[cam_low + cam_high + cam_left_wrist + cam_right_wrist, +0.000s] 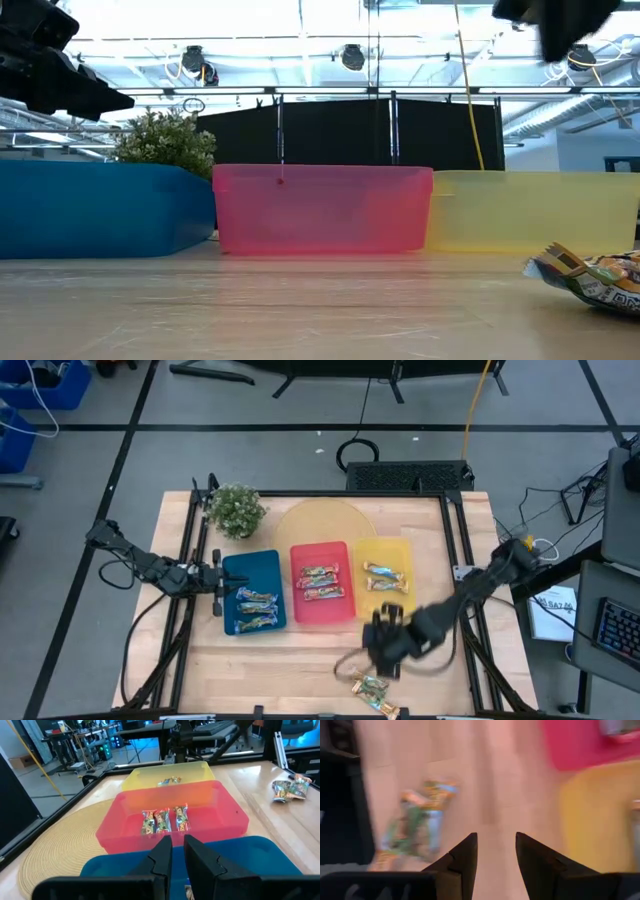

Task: Pick and place Granola Bars by type
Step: Put the yellow granola bar into the yellow bin

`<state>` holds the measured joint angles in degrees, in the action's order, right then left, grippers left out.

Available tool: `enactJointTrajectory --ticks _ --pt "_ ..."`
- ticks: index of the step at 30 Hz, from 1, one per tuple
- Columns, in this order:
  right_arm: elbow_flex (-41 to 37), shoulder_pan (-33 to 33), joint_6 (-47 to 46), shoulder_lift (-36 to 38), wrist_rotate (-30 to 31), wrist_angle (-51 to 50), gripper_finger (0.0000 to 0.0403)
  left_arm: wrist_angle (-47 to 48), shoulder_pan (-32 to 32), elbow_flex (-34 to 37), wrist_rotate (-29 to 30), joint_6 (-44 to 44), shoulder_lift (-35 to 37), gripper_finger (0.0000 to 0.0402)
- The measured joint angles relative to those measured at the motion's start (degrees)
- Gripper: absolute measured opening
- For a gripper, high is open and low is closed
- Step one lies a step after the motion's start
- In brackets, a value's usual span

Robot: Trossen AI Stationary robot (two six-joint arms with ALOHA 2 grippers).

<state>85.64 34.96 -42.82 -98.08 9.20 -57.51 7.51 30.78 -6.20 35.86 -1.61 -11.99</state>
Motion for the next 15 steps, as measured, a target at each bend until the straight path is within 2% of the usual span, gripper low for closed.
enactJointTrajectory --ticks 8,15 --pt "16.6 9.4 -6.6 -15.0 0.2 1.3 0.0124 0.0 0.0 0.0 -0.1 -0.5 0.0 0.0058" --pt "16.5 10.3 -8.1 -20.3 1.0 -0.4 0.0126 0.0 0.0 0.0 -3.6 -0.9 0.0 0.0058"
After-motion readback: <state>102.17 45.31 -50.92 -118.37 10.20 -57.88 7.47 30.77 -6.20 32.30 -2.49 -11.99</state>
